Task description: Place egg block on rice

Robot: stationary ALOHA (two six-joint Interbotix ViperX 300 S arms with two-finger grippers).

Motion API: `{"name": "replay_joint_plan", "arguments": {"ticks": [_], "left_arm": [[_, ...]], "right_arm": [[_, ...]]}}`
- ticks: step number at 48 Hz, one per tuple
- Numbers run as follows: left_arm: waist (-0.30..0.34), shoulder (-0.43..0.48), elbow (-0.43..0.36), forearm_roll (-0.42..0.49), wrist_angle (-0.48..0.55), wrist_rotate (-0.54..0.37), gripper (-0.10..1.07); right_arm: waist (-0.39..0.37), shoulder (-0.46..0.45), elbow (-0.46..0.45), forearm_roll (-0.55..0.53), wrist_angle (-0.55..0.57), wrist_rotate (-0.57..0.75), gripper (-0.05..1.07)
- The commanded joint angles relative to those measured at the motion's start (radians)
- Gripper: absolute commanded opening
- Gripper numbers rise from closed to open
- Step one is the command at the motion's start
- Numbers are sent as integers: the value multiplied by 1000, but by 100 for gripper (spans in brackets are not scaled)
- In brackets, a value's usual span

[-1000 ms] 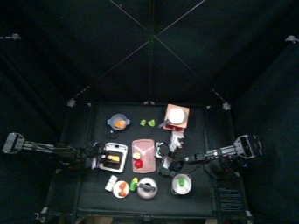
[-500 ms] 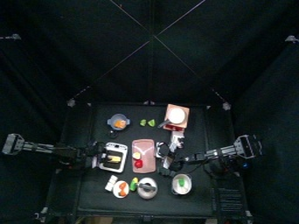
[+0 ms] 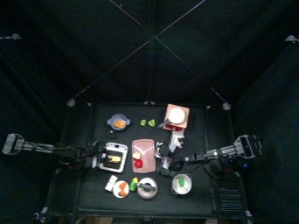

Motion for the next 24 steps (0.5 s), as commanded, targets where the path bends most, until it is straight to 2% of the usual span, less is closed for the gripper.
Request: {"name": "replay_joint_plan", "arguments": {"ticks": [1,11,24], "left_arm": [[-3,5,-31,0,-3,0,77],[-11,72,-61,2,-8,0,72],[-28,147,-81,-9,-28,-5,49]], "right_arm": [[0,-17,-23,-2,-2,-2,96],[0,-17,-26,-2,-2,-2,96],[2,-17,-20,-2,-2,-2,96]]}}
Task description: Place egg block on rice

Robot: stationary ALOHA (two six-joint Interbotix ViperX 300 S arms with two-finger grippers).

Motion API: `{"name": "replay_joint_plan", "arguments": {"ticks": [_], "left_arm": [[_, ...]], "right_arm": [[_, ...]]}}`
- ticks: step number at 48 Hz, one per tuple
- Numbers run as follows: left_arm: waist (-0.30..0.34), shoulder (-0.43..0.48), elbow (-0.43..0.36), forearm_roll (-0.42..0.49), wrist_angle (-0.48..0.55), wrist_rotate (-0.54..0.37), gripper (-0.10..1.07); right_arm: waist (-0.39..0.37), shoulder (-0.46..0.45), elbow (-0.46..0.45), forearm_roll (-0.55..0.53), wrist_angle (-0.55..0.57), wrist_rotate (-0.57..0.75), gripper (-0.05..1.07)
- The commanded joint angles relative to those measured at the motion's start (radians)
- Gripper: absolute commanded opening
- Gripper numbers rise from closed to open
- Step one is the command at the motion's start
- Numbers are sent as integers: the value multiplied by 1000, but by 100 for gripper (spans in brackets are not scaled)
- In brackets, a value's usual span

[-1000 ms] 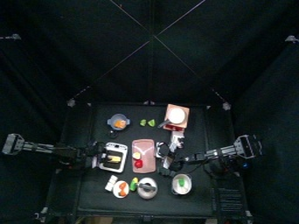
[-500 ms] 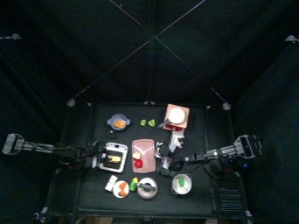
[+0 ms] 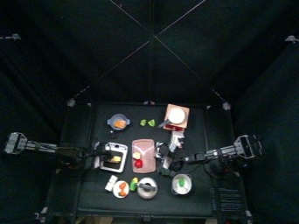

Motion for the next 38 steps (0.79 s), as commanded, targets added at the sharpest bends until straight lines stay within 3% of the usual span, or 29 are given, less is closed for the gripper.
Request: {"name": "replay_joint_plan", "arguments": {"ticks": [1,19,38], "left_arm": [[-9,18,-23,-11,-20,-3,48],[-14,51,-5,-78,-32,-2,48],[-15,81,-3,-130,46,0,48]], "right_arm": [[2,-15,-20,-3,-2,-2,96],[2,-15,-21,-5,-2,-3,96],[-2,-15,-23,-8,-2,-5,96]]}}
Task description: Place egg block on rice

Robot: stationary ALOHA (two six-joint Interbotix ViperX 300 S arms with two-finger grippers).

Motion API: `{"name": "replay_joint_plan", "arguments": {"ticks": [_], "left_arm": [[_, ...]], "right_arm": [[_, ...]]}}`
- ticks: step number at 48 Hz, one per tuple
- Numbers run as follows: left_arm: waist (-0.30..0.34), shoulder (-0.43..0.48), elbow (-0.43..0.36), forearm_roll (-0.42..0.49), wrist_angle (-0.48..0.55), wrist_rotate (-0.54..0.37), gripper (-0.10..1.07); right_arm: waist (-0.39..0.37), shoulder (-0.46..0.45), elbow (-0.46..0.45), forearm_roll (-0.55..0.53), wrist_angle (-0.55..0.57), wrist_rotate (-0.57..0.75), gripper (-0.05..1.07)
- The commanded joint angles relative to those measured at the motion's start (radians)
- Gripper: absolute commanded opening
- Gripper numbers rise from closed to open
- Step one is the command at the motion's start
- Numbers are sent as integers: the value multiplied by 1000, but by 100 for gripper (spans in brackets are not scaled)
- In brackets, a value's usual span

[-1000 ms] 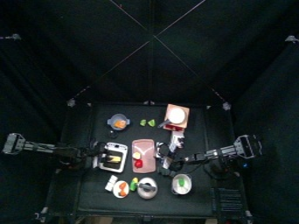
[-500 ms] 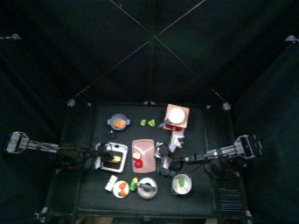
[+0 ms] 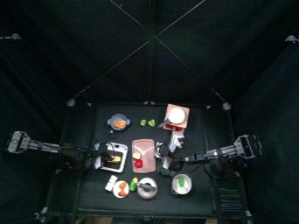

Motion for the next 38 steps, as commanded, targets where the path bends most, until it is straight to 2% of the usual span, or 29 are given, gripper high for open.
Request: {"name": "replay_joint_plan", "arguments": {"ticks": [1,18,32,38], "left_arm": [[-2,6,-15,-8,5,2,48],[-2,9,-15,-35,15,2,48],[-2,61,-26,-34,15,2,48],[2,54,-31,-31,17,3,48]], "right_arm": [[-3,-15,-25,-5,-2,0,96],[-3,-15,-23,-5,-2,0,96],[-3,-15,-25,-6,2,0,96],[-3,-17,-23,-6,-2,-2,96]]}}
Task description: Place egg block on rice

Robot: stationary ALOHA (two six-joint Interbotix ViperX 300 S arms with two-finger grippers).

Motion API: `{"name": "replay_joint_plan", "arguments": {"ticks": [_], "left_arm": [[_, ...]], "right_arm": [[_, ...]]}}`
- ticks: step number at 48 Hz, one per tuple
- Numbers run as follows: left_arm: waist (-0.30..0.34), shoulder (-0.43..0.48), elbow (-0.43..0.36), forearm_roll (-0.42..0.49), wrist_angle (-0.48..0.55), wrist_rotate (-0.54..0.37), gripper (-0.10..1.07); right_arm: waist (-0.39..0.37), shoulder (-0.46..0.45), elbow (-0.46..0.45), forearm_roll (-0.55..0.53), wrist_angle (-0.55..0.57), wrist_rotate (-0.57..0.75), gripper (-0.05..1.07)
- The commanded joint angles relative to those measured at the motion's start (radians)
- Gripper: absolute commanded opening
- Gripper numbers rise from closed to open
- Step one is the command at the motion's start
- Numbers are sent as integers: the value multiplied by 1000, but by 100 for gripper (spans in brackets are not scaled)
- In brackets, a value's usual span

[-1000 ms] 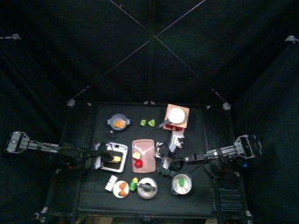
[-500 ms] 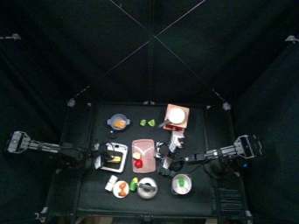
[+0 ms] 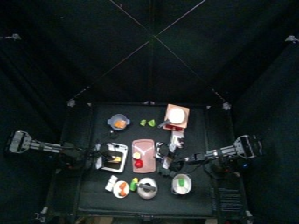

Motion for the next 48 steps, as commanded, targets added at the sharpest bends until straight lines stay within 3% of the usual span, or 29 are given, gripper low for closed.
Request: {"name": "replay_joint_plan", "arguments": {"ticks": [1,11,27,48], "left_arm": [[2,-2,-11,5,3,3,48],[5,-64,-29,35,3,3,48],[5,-117,-107,104,2,3,49],[-3,-114,-124,69,5,3,76]], "right_arm": [[-2,-17,-23,-5,-2,-2,96],[-2,-40,-23,-12,3,-2,96],[-2,-51,-37,-153,5,3,96],[23,-75,0,-138,8,3,96]]}}
